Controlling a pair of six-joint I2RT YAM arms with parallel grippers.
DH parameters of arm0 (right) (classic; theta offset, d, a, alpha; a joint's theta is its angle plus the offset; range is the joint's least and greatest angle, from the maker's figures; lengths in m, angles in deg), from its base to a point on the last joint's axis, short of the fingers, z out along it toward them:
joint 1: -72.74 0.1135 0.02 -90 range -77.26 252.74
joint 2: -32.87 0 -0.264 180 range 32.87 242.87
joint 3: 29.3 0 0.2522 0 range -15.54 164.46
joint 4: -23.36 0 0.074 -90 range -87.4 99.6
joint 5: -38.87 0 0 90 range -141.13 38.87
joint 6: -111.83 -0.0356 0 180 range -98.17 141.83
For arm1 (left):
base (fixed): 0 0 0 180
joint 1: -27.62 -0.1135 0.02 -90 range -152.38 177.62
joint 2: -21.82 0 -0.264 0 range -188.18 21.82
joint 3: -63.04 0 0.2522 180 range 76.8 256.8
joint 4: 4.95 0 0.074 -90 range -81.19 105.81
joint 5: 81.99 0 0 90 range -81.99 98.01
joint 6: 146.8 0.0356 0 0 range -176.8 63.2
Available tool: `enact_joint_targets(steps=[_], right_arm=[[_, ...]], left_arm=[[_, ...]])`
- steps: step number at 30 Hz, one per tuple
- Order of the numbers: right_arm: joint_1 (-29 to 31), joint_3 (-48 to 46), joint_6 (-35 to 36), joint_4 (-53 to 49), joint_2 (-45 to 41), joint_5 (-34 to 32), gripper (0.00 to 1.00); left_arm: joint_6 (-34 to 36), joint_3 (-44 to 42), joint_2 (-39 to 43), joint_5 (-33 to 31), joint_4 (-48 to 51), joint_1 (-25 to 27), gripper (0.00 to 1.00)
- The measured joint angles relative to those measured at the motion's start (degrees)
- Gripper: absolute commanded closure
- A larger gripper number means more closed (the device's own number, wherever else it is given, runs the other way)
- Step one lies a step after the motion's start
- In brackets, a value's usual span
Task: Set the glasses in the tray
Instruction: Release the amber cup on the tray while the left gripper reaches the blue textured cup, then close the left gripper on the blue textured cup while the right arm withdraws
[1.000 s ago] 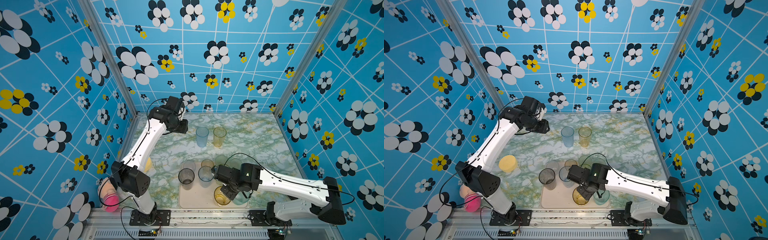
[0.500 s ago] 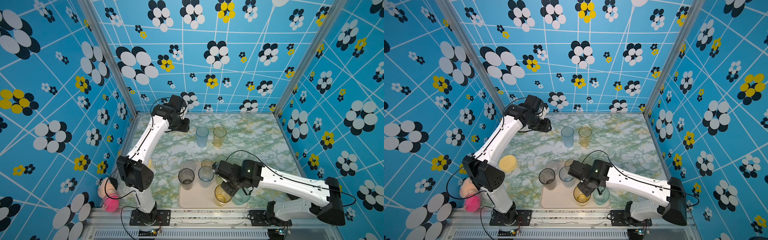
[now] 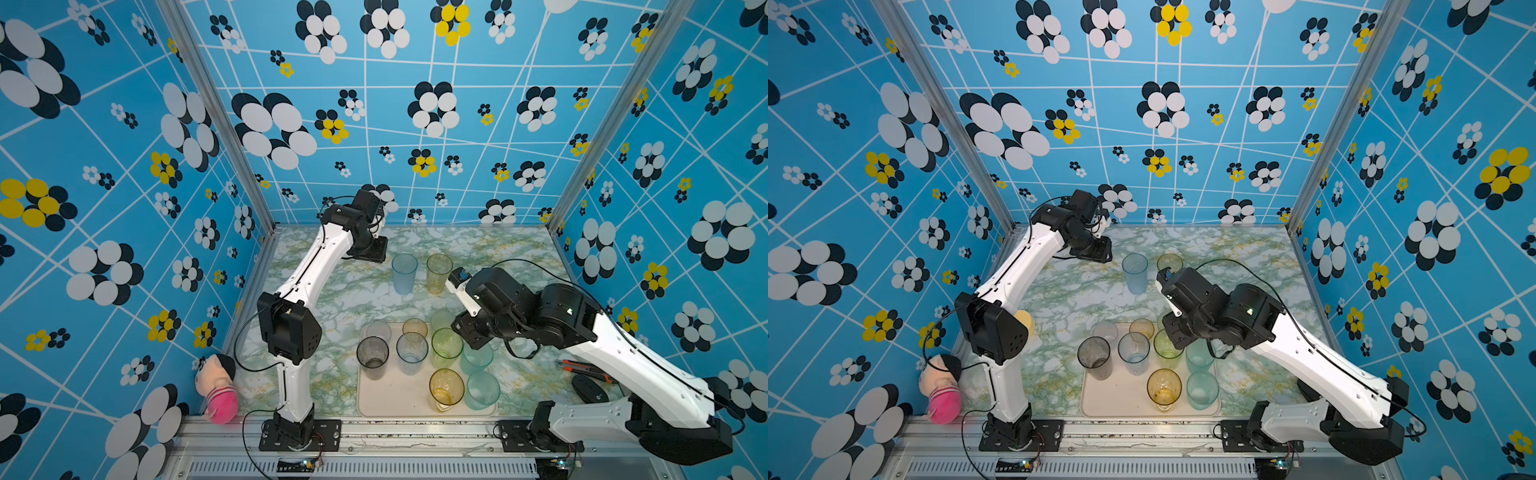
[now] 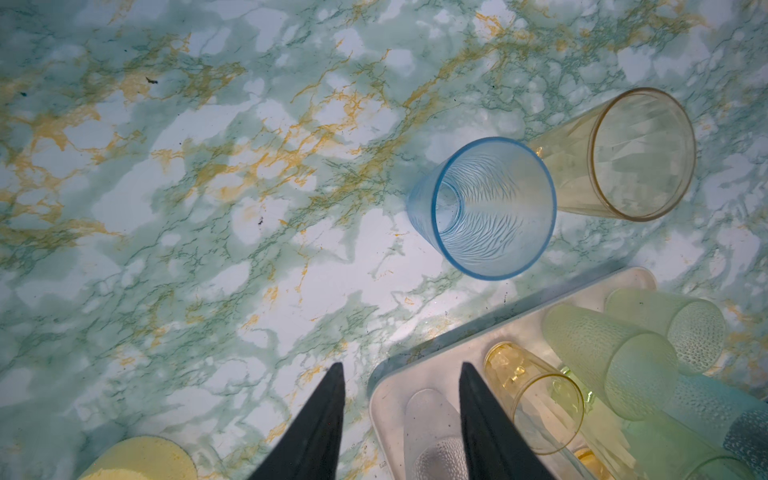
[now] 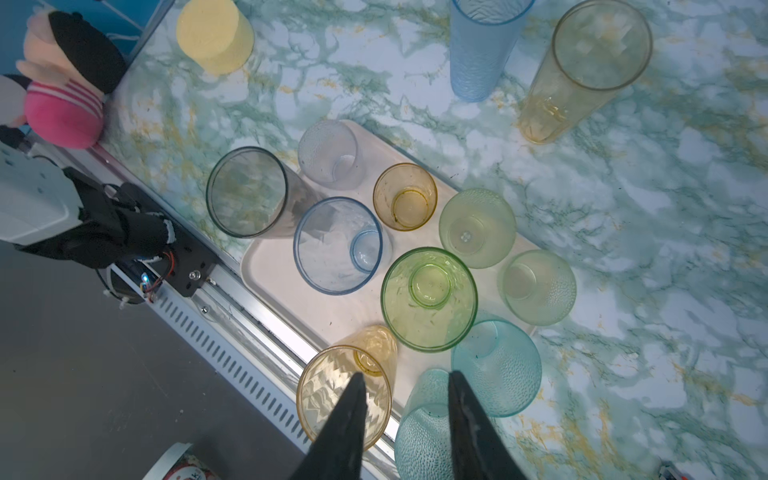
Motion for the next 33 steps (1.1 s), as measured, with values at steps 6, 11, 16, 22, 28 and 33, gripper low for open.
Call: enact_joint_targets(steps=[6, 11, 16, 22, 28, 33], right_arm=[[-4.48, 1.51, -0.98, -1.14, 0.11, -1.38, 0.65], [-6.80, 1.51, -1.55, -1.49, 0.11, -1.90, 0.65], [-8.24, 1.51, -1.55, -1.49, 0.11, -2.08, 0.65], [-9.97, 1.51, -1.33, -1.46, 0.13, -2.03, 0.65], [-12.24, 1.51, -0.04, -1.46, 0.44, -1.60, 0.65], [-13.25, 1.51, 1.03, -1.44, 0.66, -1.33, 0.65]], left_arm=[[1.25, 10.23, -9.31, -2.23, 2.36, 1.92, 0.55], [1.84, 16.22, -14.43, -3.04, 4.15, 2.40, 0.56], [1.86, 18.75, -17.40, -3.02, 5.01, 2.40, 0.56], [2.05, 19.71, -20.13, -2.75, 5.57, 2.40, 0.67], [2.01, 21.14, -22.47, -2.36, 6.05, 2.67, 0.73], [1.95, 21.68, -23.19, -1.77, 6.43, 2.75, 0.88]])
